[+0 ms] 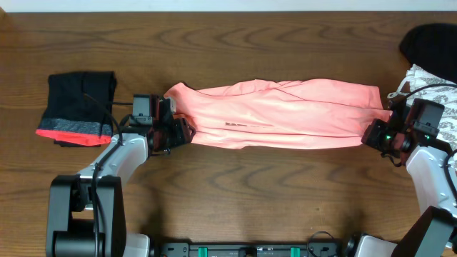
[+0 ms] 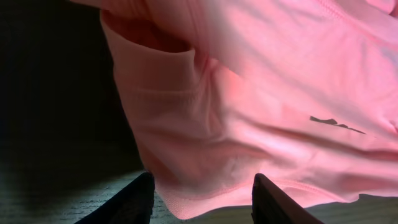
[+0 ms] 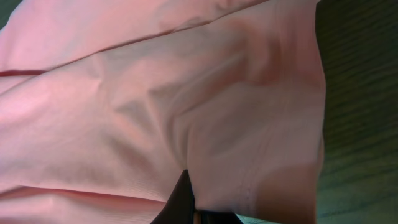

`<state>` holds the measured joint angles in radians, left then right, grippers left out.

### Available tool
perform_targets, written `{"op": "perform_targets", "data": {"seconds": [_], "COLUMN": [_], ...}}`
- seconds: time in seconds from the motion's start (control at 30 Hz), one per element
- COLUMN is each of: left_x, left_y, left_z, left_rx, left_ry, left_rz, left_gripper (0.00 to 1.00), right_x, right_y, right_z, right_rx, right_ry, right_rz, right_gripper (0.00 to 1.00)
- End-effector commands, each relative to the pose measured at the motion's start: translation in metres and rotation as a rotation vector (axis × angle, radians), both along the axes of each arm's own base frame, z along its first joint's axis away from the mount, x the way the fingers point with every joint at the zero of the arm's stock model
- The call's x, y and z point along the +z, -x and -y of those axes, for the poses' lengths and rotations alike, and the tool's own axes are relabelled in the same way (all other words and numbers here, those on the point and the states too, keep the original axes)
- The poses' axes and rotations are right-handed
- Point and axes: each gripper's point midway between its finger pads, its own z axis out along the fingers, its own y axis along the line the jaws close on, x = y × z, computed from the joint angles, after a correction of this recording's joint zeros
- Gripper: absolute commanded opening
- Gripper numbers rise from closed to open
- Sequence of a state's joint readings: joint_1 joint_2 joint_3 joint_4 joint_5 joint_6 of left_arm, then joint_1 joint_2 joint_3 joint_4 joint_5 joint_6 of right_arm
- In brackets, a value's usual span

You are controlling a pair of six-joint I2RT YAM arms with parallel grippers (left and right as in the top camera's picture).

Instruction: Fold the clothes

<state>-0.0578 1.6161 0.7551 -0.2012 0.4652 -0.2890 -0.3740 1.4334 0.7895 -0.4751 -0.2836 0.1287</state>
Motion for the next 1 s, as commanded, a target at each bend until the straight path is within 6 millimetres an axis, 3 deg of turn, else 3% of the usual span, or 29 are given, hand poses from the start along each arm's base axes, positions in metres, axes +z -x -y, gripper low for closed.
{"op": "perform_targets", "data": {"seconds": [0.0, 0.7, 0.77, 0.87, 0.97], "left_x": [-0.008, -0.017, -0.015, -0.013, -0.014], "left_y": [0.005, 0.008, 0.004, 0.0, 0.001], "left_z": [0.001, -0.009, -0.006, 0.001, 0.012], "left_rx": [0.001, 0.047, 0.045, 0.023, -0.005], "left_ry": [0.006, -0.042, -0.039, -0.037, -0.036], "left_rz": [-0.031, -0.065, -0.046, -0.019, -0.015], "left_gripper": [0.51, 0.5, 0.39, 0.13, 0.06], "right_x": [0.0, 0.0, 0.0, 0.0, 0.0], "right_y": [-0.001, -0.001, -0.001, -0.001, -0.001], "right_z": [0.004, 0.004, 0.004, 0.004, 0.004], "right_rx": [0.0, 0.0, 0.0, 0.0, 0.0], "right_ry": [0.01, 0.01, 0.01, 0.01, 0.009], "right_rz": [-0.001, -0.001, -0.001, -0.001, -0.001], "right_gripper": [0.01, 0.01, 0.01, 0.01, 0.01]}}
